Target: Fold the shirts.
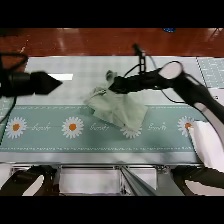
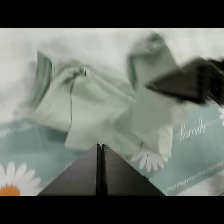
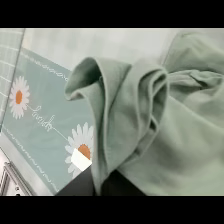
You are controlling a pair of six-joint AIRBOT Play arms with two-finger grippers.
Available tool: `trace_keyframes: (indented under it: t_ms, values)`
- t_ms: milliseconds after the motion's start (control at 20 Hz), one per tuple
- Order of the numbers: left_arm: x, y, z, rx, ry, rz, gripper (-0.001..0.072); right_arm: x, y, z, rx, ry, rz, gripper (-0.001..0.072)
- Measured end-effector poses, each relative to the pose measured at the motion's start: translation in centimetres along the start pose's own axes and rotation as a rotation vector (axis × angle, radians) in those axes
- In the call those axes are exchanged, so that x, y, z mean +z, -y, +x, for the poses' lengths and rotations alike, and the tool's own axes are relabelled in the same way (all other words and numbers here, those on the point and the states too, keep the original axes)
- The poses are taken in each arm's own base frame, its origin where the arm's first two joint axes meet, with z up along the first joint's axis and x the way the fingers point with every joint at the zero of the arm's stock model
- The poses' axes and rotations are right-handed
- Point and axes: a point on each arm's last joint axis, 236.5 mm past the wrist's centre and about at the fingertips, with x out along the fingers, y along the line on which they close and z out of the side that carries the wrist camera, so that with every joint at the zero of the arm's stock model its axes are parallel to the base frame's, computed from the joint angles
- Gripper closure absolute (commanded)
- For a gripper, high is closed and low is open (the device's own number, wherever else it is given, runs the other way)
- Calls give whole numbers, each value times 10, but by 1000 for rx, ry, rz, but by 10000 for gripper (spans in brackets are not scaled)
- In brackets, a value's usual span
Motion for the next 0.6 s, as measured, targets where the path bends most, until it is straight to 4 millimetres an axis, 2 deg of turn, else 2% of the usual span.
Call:
trace_keyframes:
  t_ms: [50, 100, 200, 300, 400, 500, 600]
  values:
    - [-14, -5, -2, 11, 6, -21, 687, -2, 2, 20, 5, -27, 7, 523]
    - [-29, -9, -1, 16, -3, -41, 687, -3, 4, 37, 9, -45, 16, 295]
    - [-56, -21, 8, 30, -30, -83, 687, -7, 11, 64, 14, -73, 33, 297]
    - [-80, -34, 21, 48, -68, -124, 687, -1, 14, 71, 26, -76, 50, 297]
    - [-97, -44, 32, 61, -101, -155, 687, 13, 18, 53, 35, -67, 65, 298]
    - [-106, -50, 39, 70, -118, -171, 686, 35, 18, 6, 47, -39, 64, 298]
    - [-112, -53, 42, 74, -132, -181, 687, 37, 30, -51, -20, -38, 30, 298]
